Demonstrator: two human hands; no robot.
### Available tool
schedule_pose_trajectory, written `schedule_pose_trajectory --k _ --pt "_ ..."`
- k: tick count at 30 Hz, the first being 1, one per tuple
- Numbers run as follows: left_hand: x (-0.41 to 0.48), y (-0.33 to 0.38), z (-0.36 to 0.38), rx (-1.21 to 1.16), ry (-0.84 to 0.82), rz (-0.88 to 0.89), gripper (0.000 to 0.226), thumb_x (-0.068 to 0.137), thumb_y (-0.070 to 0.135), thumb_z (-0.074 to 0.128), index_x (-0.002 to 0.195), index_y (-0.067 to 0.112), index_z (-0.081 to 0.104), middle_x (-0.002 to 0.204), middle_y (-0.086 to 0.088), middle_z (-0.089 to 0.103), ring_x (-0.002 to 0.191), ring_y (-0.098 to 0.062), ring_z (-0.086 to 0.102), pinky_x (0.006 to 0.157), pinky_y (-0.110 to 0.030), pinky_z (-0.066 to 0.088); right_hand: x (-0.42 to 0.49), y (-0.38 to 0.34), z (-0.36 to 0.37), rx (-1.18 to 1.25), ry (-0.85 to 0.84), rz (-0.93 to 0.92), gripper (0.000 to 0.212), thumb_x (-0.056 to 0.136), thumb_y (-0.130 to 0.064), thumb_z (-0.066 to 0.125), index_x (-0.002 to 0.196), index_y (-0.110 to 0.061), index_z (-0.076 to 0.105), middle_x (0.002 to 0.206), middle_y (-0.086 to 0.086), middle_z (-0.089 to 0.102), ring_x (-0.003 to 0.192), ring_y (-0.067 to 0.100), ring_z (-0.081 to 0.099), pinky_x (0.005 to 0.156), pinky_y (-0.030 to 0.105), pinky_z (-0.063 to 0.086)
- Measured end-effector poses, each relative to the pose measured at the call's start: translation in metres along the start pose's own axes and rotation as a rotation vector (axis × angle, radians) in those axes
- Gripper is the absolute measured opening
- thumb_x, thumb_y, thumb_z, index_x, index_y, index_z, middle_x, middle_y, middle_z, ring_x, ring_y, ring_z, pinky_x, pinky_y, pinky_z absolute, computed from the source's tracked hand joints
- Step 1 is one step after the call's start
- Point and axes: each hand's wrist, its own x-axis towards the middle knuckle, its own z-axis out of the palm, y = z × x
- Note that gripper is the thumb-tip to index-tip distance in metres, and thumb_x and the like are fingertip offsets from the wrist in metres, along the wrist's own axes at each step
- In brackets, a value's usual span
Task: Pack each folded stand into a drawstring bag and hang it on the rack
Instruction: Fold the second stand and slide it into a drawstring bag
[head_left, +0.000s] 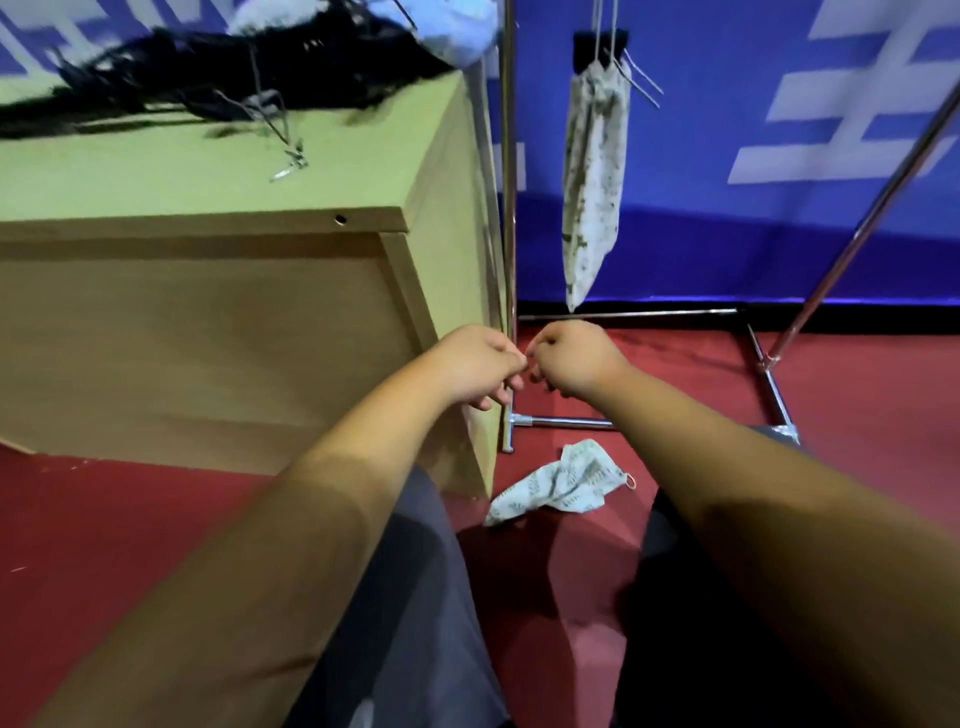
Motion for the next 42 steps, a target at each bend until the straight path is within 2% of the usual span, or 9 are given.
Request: schedule_pose_trajectory --k 5,9,16,20,25,30,35,39,42 --pt "-0.042 0.045 -0.056 0.024 0.077 0.121 0.019 0.109 0.014 0.052 0.095 0.013 0.065 0.085 -0.005 0.071 0.061 -0.015 0.062 0.06 -0.029 0.05 -0.002 -0.081 -0.045 0.322 0.121 -0.101 0.023 0.104 -0.012 0.049 0.091 -0.015 0.068 0.082 0.013 0.078 0.056 0.021 0.064 0.052 0.027 0.049" --pt "-0.076 0.081 -0.09 0.159 0.129 0.23 0.021 0.109 0.018 0.053 0.111 0.004 0.07 0.087 -0.003 0.073 0.062 -0.013 0.064 0.057 -0.025 0.05 -0.009 -0.149 -0.077 0.369 0.129 -0.218 0.024 0.102 -0.009 0.048 0.092 -0.017 0.068 0.075 0.008 0.075 0.057 0.021 0.063 0.056 0.031 0.049" --pt "-0.097 0.115 -0.155 0.123 0.327 0.316 0.023 0.104 0.013 0.054 0.103 0.007 0.076 0.083 -0.004 0.076 0.048 -0.008 0.055 0.041 -0.016 0.043 -0.003 -0.215 -0.105 0.368 0.154 -0.302 0.026 0.103 -0.012 0.046 0.095 -0.015 0.07 0.081 0.01 0.077 0.062 0.022 0.065 0.055 0.03 0.049" --pt "-0.096 0.117 -0.196 0.104 0.473 0.32 0.024 0.099 0.02 0.058 0.093 0.02 0.082 0.082 0.001 0.08 0.054 -0.011 0.052 0.045 -0.019 0.039 0.008 -0.241 -0.112 0.088 0.299 -0.429 0.027 0.1 -0.016 0.048 0.105 -0.019 0.075 0.092 -0.001 0.078 0.079 0.019 0.072 0.069 0.036 0.059" --pt "-0.078 0.114 -0.24 0.218 0.681 0.304 0.023 0.098 0.021 0.057 0.093 0.024 0.079 0.089 0.004 0.078 0.078 -0.021 0.071 0.068 -0.035 0.059 0.034 -0.286 -0.109 -0.368 0.496 -0.628 0.027 0.096 -0.024 0.047 0.101 -0.024 0.073 0.102 -0.001 0.071 0.096 0.026 0.063 0.081 0.043 0.058" --pt "-0.041 0.105 -0.282 0.499 0.814 0.263 0.031 0.101 0.021 0.056 0.129 0.02 0.069 0.132 -0.003 0.058 0.11 -0.025 0.062 0.088 -0.033 0.05 0.078 -0.326 -0.105 -0.626 0.544 -0.682 0.029 0.097 -0.023 0.055 0.121 -0.018 0.07 0.122 0.008 0.064 0.117 0.033 0.052 0.091 0.042 0.045" --pt "-0.008 0.091 -0.311 0.481 0.807 0.201 0.047 0.103 0.028 0.059 0.148 0.016 0.056 0.145 -0.008 0.055 0.128 -0.029 0.057 0.102 -0.036 0.047 0.121 -0.355 -0.094 -0.775 0.397 -0.537 0.043 0.095 -0.027 0.058 0.136 -0.013 0.058 0.136 0.013 0.059 0.126 0.036 0.053 0.1 0.045 0.048" --pt "0.007 0.084 -0.322 0.387 0.818 0.247 0.053 0.101 0.037 0.064 0.151 0.02 0.056 0.147 -0.004 0.052 0.129 -0.024 0.057 0.101 -0.029 0.042 0.143 -0.369 -0.083 -0.808 0.306 -0.405 0.024 0.096 -0.031 0.059 0.116 -0.02 0.065 0.098 0.0 0.065 0.093 0.027 0.063 0.076 0.036 0.05" --pt "0.014 0.081 -0.323 0.316 0.825 0.235 0.057 0.098 0.041 0.064 0.151 0.024 0.056 0.141 -0.003 0.05 0.113 -0.022 0.061 0.091 -0.028 0.045 0.157 -0.373 -0.073 -0.862 0.308 -0.357 0.012 0.097 -0.034 0.059 0.102 -0.023 0.063 0.085 -0.002 0.059 0.086 0.025 0.064 0.075 0.036 0.052"
